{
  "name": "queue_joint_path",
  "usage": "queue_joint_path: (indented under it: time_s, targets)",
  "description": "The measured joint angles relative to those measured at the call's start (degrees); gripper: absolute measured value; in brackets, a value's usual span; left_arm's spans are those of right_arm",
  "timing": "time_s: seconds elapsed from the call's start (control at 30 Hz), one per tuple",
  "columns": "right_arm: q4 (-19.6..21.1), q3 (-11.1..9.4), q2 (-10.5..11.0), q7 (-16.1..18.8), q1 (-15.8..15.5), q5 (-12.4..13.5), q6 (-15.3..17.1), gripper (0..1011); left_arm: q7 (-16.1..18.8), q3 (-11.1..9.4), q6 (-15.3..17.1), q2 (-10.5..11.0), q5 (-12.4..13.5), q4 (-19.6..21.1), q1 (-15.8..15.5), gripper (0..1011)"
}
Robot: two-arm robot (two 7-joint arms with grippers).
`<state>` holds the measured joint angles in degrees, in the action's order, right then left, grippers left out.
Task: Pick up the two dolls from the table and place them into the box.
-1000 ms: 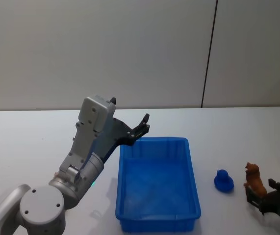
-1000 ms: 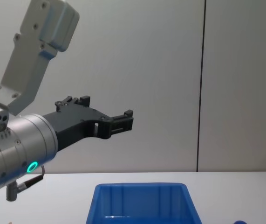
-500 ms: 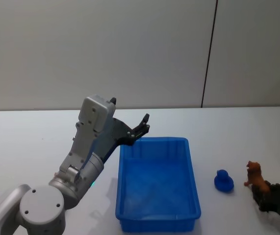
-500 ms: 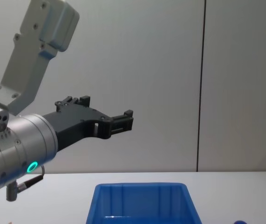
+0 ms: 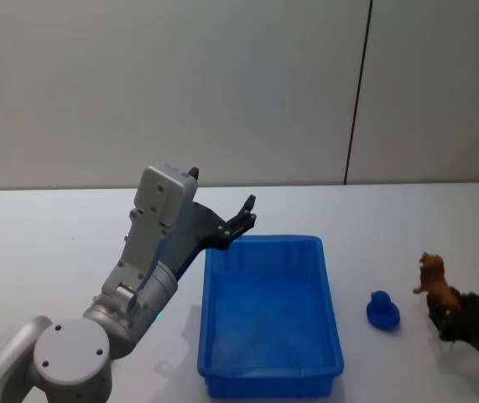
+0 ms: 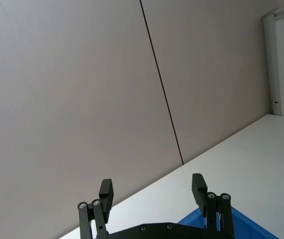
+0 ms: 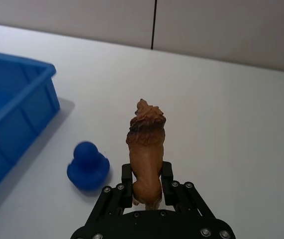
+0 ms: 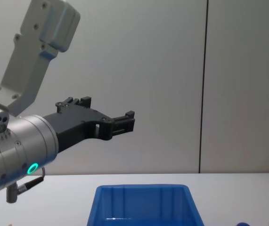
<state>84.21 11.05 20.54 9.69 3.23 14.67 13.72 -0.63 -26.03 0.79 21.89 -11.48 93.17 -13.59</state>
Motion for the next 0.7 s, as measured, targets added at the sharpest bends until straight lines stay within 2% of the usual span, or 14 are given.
queue_joint_path:
  time_s: [0.27,0.7]
  targets:
    - [1.76,0.18,-0.44,2.05,0.84,0.12,-2.61,325,0.0,0.0,0.0,0.0,0.0,0.0,0.0,1001]
    - [4.66,2.1,-2.04,8.9,2.7,-1.45,-4.96,325,0.0,0.0,0.0,0.0,0.0,0.0,0.0,1001]
